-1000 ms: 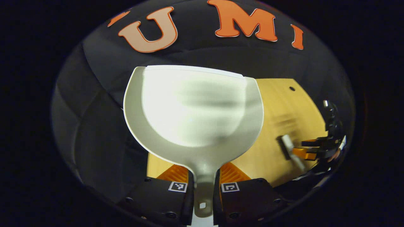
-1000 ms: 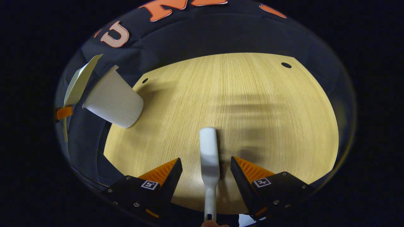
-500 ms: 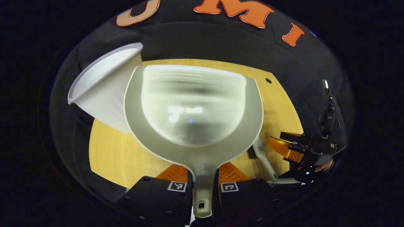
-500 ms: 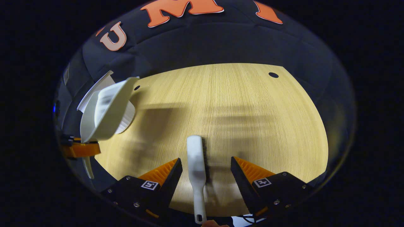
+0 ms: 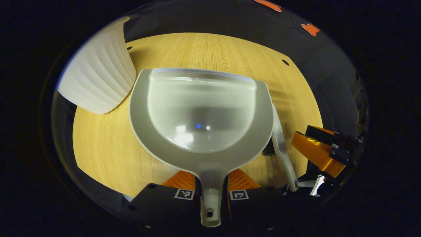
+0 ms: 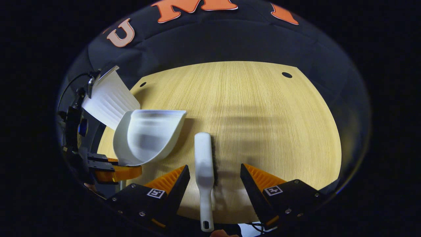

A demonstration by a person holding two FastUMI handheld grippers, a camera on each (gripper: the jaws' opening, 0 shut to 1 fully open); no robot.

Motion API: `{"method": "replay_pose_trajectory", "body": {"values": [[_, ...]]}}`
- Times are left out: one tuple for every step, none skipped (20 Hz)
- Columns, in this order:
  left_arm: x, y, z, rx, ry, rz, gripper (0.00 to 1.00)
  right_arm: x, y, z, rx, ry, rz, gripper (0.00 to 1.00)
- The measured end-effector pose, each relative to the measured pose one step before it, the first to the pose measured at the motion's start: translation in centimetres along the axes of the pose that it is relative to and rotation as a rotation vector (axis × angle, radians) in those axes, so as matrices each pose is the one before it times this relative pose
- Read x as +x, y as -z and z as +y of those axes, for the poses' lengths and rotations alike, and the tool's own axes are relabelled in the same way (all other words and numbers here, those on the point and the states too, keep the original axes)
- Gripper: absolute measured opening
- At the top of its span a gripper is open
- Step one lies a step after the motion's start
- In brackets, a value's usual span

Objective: Pick up the small broom and dustpan from the desktop, sweep the trash into the dustpan with the broom, and then empty the trash into the garbage bin.

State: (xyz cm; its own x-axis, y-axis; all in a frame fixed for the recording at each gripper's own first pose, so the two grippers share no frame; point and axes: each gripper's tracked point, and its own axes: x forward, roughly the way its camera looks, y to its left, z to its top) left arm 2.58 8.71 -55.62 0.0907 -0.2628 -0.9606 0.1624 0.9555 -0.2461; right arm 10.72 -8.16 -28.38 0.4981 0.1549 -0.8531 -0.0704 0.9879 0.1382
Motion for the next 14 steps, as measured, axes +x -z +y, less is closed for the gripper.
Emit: {"method": "replay_pose_trajectory", "body": {"values": [[0.315, 0.074, 0.245, -0.00726, 0.00012, 0.01264, 0.25, -0.102, 0.134, -0.113, 0.00163, 0.00045, 0.00069, 0.93], [0.289, 0.126, 0.21, 0.00035, -0.00034, 0.01497, 0.25, 0.051, 0.065, -0.001, 0.0028, 0.00153, 0.00469, 0.93], [0.577, 0.295, 0.344, -0.00257, -0.00697, 0.01507, 0.25, 0.07, 0.077, -0.129, 0.00063, 0.00277, 0.0022, 0.93], [0.469, 0.373, 0.277, -0.00052, -0.00267, 0.0151, 0.25, 0.079, 0.003, -0.044, 0.00326, -0.00176, 0.00207, 0.93], [0.65, 0.412, -0.251, -0.01058, 0.00418, 0.0167, 0.25, 0.012, -0.004, -0.063, 0.00143, 0.003, 0.00105, 0.93], [0.452, 0.097, -0.177, -0.00981, 0.0118, 0.01231, 0.25, -0.022, -0.046, 0.104, 0.00003, -0.00205, -0.00127, 0.93], [0.36, 0.029, 0.154, -0.01021, 0.01111, 0.01975, 0.25, 0.044, 0.046, -0.18, -0.0008, 0.00477, 0.00231, 0.93], [0.152, 0.012, 0.138, -0.00593, 0.0098, 0.01693, 0.25, -0.063, 0.016, 0.071, -0.00049, -0.00023, 0.00328, 0.93], [-0.326, -0.271, 0.256, -0.00132, 0.00098, -0.00875, 0.25, 0.026, 0.197, -0.047, 0.00027, 0.00192, 0.00434, 0.93], [-0.04, 0.009, 0.146, 0.00235, 0.00049, 0.01362, 0.25, 0.014, 0.015, -0.015, -0.00128, 0.00052, 0.00146, 0.93], [-0.101, 0.038, -0.079, 0.00065, -0.00186, 0.0088, 0.26, -0.027, -0.006, 0.119, 0.00061, -0.00199, 0.00159, 0.93], [-0.031, -0.334, 0.045, -0.00401, 0.00226, -0.00993, 0.29, -0.157, -0.005, 0.017, -0.00053, -0.00206, -0.0032, 0.93], [0.061, 0.335, -0.012, 0.00379, -0.00607, 0.0012, 0.3, 0.21, 0.061, 0.002, 0.00054, -0.00209, -0.00189, 0.93], [-0.061, 0.104, 0.094, 0.01259, -0.00604, 0.00164, 0.34, -0.055, -0.22, 0.018, -0.00094, 0.00191, -0.00183, 0.93]]}}
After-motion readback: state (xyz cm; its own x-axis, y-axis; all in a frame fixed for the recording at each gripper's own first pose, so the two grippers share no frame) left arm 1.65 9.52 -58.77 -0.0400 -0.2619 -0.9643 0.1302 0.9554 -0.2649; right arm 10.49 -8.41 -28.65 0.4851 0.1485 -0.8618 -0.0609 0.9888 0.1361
